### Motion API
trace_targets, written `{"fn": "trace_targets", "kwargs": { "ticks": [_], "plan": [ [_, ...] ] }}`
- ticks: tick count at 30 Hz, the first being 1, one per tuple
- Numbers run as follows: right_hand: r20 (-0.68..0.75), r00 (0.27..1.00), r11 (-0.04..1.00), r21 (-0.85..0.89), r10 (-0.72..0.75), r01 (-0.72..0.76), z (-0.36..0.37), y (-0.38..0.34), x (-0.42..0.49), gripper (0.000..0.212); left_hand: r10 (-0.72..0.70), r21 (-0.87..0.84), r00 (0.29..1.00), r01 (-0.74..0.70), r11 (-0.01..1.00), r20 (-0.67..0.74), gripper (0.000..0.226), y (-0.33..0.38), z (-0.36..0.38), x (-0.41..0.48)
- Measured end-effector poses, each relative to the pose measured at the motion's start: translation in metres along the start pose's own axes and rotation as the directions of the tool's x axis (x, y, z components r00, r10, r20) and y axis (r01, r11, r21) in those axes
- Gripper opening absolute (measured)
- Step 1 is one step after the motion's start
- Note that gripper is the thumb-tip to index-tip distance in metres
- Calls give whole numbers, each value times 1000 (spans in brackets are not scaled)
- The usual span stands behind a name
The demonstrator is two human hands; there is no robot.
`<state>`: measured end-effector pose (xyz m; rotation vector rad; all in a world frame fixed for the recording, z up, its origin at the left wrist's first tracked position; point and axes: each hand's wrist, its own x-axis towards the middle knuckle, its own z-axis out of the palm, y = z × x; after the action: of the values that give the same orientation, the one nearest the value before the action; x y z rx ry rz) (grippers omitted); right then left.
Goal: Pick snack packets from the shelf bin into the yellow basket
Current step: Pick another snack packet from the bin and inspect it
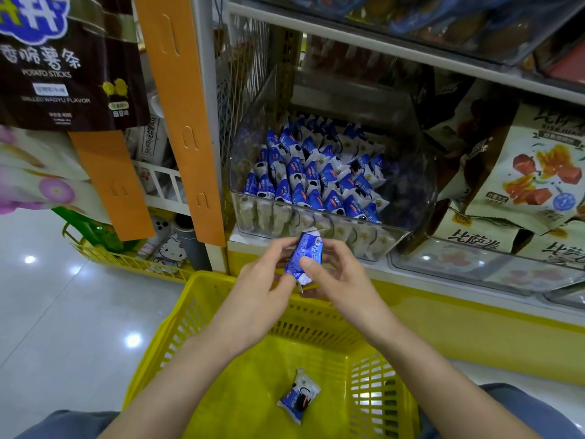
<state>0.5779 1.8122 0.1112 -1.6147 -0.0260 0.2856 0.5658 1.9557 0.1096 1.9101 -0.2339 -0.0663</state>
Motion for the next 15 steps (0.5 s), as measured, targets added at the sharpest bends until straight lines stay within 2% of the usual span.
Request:
{"fn": "trace_targets", "kwargs": {
  "ticks": [2,4,7,9,11,15],
  "plan": [
    [-58,998,993,-118,-36,29,1,1,1,33,-13,-150,1000,13,989,6,29,3,3,-1],
    [-121,982,934,-343,-143,94,2,2,0,42,-39,-267,999,36,963,-7,27,5,6,-1],
    [-95,950,795,-576,-297,191,7,4,-5,62,-81,-191,991,60,980,-103,17,3,8,2],
    [-35,951,765,-603,-306,224,8,4,-6,73,-94,-154,982,69,986,-163,16,-1,7,5],
    [-29,964,825,-525,-265,211,5,1,-3,64,-120,-203,980,86,975,-161,21,-3,5,8],
    [-77,973,933,-310,-216,183,-3,-5,4,12,-106,-231,989,81,970,-98,24,-3,2,10]
  ]
}}
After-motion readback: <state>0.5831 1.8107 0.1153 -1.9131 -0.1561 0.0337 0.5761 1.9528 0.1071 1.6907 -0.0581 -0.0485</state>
